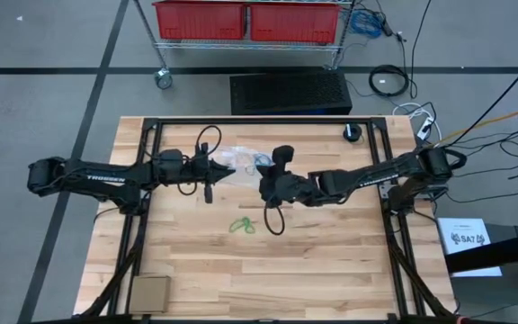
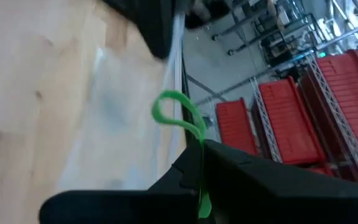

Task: Sort rubber bands
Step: Put the green rubber band into the right zip lock bag

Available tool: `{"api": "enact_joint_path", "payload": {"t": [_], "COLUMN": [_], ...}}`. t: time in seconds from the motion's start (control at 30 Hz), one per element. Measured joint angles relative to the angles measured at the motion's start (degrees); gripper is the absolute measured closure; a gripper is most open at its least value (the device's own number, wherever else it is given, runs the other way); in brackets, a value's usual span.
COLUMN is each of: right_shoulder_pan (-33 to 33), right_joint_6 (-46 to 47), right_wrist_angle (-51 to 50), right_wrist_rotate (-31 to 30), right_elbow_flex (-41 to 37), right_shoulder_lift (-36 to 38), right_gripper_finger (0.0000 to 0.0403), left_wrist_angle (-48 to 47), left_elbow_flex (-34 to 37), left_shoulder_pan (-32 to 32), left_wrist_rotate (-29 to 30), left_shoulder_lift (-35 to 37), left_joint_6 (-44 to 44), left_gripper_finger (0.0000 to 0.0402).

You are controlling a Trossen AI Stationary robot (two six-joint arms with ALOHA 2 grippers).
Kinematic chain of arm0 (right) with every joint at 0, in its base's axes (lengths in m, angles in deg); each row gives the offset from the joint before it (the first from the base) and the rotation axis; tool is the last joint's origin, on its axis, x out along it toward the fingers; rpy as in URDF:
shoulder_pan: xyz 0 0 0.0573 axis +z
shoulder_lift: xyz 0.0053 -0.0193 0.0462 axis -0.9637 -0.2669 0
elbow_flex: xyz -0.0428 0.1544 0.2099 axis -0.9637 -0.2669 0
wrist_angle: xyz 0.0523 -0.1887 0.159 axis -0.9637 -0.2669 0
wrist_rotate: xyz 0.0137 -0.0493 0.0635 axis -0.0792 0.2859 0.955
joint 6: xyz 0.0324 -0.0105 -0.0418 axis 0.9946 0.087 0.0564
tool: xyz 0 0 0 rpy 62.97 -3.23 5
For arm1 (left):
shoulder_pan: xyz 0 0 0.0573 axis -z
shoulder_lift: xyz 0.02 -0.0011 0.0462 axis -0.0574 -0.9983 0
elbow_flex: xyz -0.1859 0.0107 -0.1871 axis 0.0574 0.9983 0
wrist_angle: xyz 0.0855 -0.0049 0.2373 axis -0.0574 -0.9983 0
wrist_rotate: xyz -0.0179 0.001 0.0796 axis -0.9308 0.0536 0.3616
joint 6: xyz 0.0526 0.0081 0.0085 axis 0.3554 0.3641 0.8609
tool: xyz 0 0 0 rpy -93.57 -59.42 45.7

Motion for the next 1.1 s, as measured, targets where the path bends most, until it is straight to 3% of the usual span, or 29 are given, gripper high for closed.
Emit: {"api": "enact_joint_path", "payload": {"t": [0.3, 0.7, 0.97, 1.1], "right_shoulder_pan": [-0.8, -1.0, -5.3, -6.9], "right_joint_6": [-3.7, -1.6, 9.2, 14.9], "right_wrist_angle": [0.2, 1.1, 0.7, -2.0], "right_wrist_rotate": [0.6, 9.6, 16.6, 18.1], "right_elbow_flex": [0.0, 0.0, 0.1, 0.7], "right_shoulder_lift": [-2.9, -3.4, -3.4, -3.4], "right_gripper_finger": [0.0403, 0.0403, 0.0400, 0.0375], "left_wrist_angle": [0.3, 0.3, 0.2, 0.2], "left_elbow_flex": [0.0, 0.0, 0.0, 0.0], "left_shoulder_pan": [0.0, 0.0, 0.4, 1.1], "left_wrist_rotate": [-0.3, -0.3, -1.1, -1.1], "left_shoulder_lift": [0.0, 0.0, -0.1, -0.1], "left_joint_6": [-1.2, -1.3, -1.3, -1.3], "left_gripper_finger": [0.0402, 0.0402, 0.0402, 0.0402]}}
